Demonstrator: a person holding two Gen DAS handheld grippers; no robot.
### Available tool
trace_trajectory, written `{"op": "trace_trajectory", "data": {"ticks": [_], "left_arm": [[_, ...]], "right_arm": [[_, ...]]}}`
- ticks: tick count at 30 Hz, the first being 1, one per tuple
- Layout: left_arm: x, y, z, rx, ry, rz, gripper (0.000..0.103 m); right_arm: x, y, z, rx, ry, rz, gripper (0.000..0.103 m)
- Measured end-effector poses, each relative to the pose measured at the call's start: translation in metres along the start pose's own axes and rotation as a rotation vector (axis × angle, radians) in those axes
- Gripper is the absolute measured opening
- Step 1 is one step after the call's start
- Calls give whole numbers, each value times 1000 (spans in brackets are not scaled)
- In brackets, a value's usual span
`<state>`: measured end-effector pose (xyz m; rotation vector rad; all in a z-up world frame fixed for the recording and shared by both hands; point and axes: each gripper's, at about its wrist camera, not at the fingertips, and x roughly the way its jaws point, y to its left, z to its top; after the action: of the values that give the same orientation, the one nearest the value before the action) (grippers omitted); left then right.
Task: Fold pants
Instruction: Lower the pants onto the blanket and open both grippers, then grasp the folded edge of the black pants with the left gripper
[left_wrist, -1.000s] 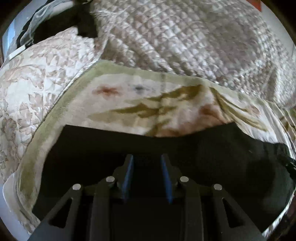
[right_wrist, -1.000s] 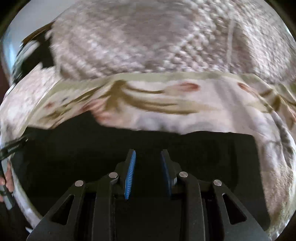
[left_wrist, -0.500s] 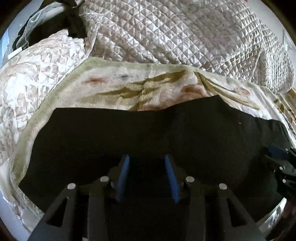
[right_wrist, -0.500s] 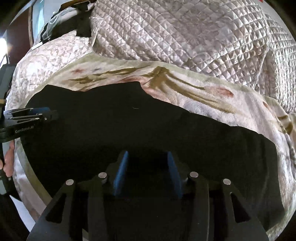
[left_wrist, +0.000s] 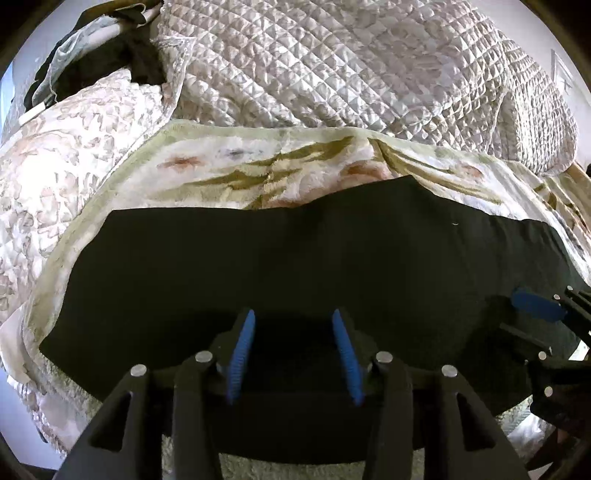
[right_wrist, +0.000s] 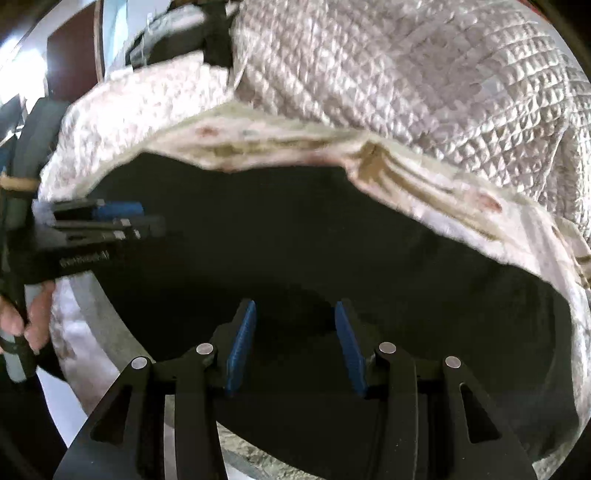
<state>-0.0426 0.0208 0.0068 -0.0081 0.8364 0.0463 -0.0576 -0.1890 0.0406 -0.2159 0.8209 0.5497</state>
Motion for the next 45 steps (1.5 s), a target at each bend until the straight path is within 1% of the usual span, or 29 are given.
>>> {"op": "trace_trajectory", "data": {"ticks": [6, 10, 12, 15, 19, 20, 23, 28, 30, 32, 33, 35, 37, 40, 43, 45], "left_arm": [[-2, 6, 3, -9, -3, -2, 48], [3, 26, 6, -68, 2, 27, 48], [5, 34, 6, -88, 1, 17, 48], [5, 38, 8, -82, -2, 20, 48], [4, 51, 12, -99, 0, 2, 48], [3, 53, 14, -98, -2, 11, 48], [0, 64, 16, -95, -13, 91, 50], [1, 113, 18, -220, 4, 153, 50], [-1, 131, 17, -266, -7, 184, 53], [-3, 147, 14, -307, -15, 214, 60], [-3, 153, 12, -322, -14, 222, 61], [0, 163, 9, -351, -6, 228, 66], [3, 168, 7, -369, -5, 223, 69], [7, 163, 7, -339, -7, 231, 73], [11, 154, 8, -316, -6, 244, 73], [12, 150, 10, -300, -7, 238, 62]], "right_arm": [[-4, -7, 1, 34, -10, -3, 47], [-4, -11, 1, 62, -9, -12, 47], [-3, -11, 2, 66, -6, -11, 47], [-2, -13, 1, 61, -8, -14, 47], [-3, -17, 2, 81, -14, -21, 47], [-4, -18, 2, 87, -15, -22, 47], [-6, -19, 3, 107, -17, -21, 47], [-7, -18, 3, 112, -21, -17, 47], [-6, -18, 3, 111, -19, -18, 47], [-6, -18, 3, 110, -20, -15, 47], [-5, -18, 3, 111, -20, -14, 47], [-5, -18, 3, 113, -20, -12, 47], [-3, -19, 4, 116, -19, -8, 47], [-2, -17, 4, 115, -19, -3, 47], [-1, -18, 5, 116, -19, 1, 47], [0, -19, 5, 120, -19, 3, 47]]}}
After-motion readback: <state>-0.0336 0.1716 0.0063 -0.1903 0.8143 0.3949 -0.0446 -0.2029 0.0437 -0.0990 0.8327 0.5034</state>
